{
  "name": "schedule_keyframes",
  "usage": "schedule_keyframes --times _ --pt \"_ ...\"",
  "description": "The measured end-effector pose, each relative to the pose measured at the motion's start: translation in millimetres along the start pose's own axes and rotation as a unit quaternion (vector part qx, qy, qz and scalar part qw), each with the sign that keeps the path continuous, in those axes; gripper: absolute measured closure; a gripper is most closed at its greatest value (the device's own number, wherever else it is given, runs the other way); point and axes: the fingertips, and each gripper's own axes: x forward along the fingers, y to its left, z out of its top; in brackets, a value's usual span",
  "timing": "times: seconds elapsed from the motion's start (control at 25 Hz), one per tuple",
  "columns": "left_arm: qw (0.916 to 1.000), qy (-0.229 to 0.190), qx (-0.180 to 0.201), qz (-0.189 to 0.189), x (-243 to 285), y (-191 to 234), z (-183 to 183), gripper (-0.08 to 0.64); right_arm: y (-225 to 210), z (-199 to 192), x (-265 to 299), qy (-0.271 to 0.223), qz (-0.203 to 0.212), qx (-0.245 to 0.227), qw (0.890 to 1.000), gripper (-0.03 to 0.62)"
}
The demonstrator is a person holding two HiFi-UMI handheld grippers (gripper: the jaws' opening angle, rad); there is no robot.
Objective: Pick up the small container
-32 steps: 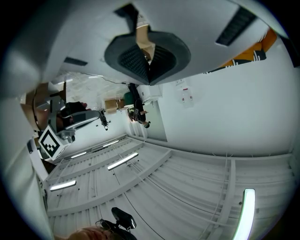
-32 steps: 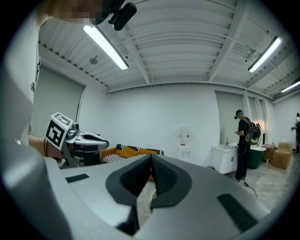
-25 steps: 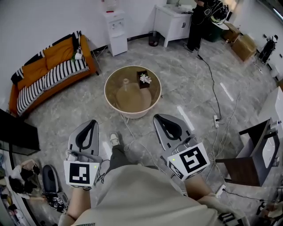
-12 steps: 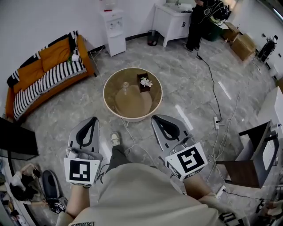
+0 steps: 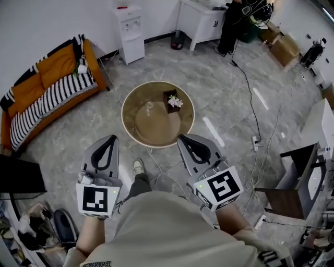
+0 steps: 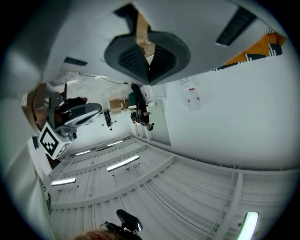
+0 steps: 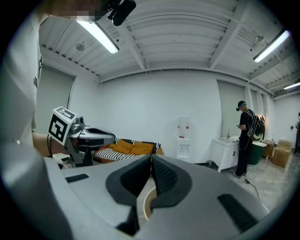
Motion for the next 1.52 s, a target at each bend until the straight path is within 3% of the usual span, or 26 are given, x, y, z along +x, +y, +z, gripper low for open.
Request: schedule_keyframes --times 0.44,0.68,1.0,1.2,1.52 --pt "0.9995 -0.006 -0.003 -0.032 75.3 120.4 -4.9 0.554 -18.8 47.6 127.4 0.006 -0.039 0.0 0.999 0.595" --pt "0.9986 -0.008 -0.013 -0.051 111.9 165.6 -13.8 0.554 -22.3 62.9 184.4 0.011 -0.054 0.001 0.999 0.595" --pt "0.9976 0.001 -0.037 -0.059 144.8 193.4 -23.3 0.554 -38.7 63.1 224.1 0.025 -0.057 0.005 0.998 0.595" --pt "0.9979 0.007 -0.054 -0.035 163.8 201.3 -27.1 0.554 -61.2 57.7 237.6 0.023 -0.048 0.017 0.998 0.595" --pt "0.9991 0.006 -0.042 0.002 189.0 201.6 -14.1 0.554 -95.4 53.0 250.7 0.021 -0.029 0.022 0.999 0.595"
